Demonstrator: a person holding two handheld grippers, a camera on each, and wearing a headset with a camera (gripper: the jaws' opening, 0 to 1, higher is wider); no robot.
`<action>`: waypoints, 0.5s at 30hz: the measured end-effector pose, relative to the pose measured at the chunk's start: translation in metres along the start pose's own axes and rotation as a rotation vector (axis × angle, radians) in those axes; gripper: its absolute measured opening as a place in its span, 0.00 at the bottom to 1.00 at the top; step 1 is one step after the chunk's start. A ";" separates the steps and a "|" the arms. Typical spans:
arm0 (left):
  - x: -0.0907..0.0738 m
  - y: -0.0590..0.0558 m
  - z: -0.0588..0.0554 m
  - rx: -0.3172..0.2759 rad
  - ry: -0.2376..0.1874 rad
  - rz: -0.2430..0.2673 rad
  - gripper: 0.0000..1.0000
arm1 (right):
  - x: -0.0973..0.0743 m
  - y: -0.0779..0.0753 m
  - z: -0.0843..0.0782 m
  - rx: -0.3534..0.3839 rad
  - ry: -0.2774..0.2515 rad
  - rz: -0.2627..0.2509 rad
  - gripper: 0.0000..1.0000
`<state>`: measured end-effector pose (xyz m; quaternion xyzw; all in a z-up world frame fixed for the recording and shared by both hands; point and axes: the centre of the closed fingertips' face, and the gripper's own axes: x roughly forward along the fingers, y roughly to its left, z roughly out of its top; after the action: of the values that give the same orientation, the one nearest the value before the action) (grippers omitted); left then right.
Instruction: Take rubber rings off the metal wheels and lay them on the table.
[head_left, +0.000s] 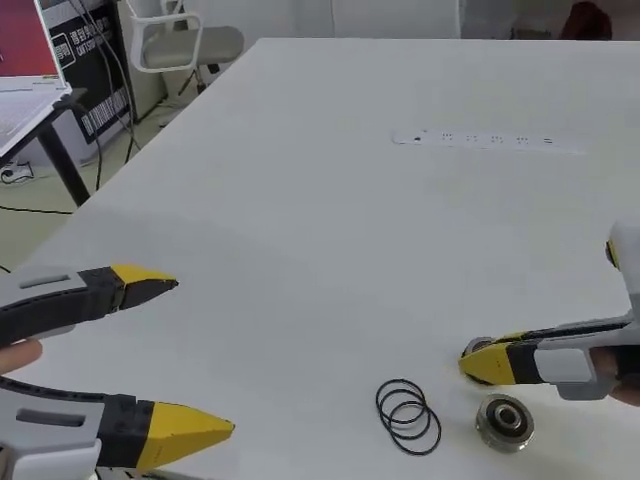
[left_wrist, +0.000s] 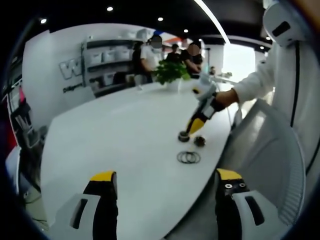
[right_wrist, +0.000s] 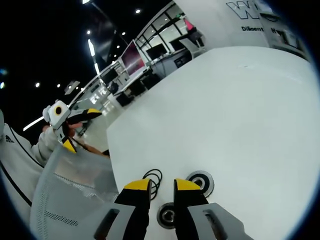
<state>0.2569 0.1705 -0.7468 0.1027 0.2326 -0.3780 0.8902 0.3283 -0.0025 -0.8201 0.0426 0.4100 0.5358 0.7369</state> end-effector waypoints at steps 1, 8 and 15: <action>0.001 0.000 0.001 0.002 0.001 -0.004 0.81 | -0.003 -0.002 0.000 -0.005 -0.006 -0.006 0.15; 0.018 -0.004 0.015 0.048 -0.003 -0.040 0.81 | -0.020 -0.013 -0.006 -0.051 -0.033 -0.047 0.23; 0.036 -0.012 0.030 0.095 -0.003 -0.088 0.79 | -0.032 -0.028 -0.013 -0.059 -0.058 -0.101 0.25</action>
<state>0.2800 0.1284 -0.7386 0.1342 0.2174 -0.4277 0.8670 0.3380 -0.0462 -0.8251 0.0154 0.3742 0.5082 0.7755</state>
